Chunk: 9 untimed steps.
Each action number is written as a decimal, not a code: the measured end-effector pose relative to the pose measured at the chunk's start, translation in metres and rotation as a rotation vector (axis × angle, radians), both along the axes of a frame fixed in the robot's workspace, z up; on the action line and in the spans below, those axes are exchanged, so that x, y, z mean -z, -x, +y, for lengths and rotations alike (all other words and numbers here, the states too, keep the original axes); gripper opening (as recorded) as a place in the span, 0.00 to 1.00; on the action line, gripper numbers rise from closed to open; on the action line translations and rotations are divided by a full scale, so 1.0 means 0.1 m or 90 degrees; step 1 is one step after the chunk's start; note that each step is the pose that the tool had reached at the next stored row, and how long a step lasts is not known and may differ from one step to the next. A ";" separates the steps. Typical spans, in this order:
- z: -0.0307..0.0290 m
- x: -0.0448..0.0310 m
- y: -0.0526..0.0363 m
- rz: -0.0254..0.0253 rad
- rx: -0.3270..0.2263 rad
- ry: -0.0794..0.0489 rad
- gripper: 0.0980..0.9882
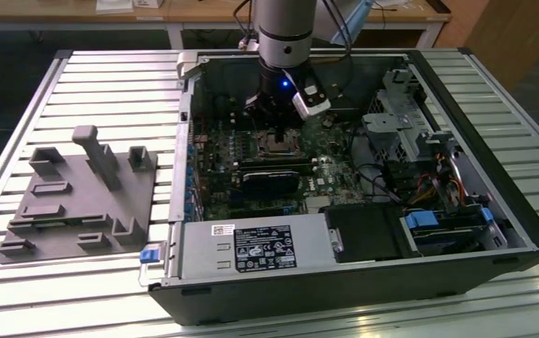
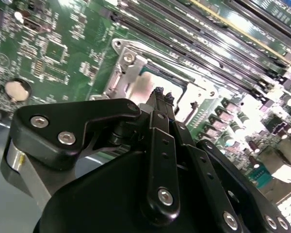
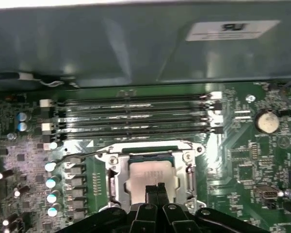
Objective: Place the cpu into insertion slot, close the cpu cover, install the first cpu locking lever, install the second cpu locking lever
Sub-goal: 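Close the cpu cover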
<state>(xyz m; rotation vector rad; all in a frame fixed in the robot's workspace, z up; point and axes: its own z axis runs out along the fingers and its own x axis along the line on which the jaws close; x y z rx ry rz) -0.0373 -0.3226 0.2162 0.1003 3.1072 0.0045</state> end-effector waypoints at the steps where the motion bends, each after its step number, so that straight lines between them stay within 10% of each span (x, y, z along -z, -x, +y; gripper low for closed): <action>1: 0.000 0.004 0.020 0.0000 -0.002 0.000 0.01; 9: -0.003 0.052 0.163 0.0000 -0.020 0.000 0.01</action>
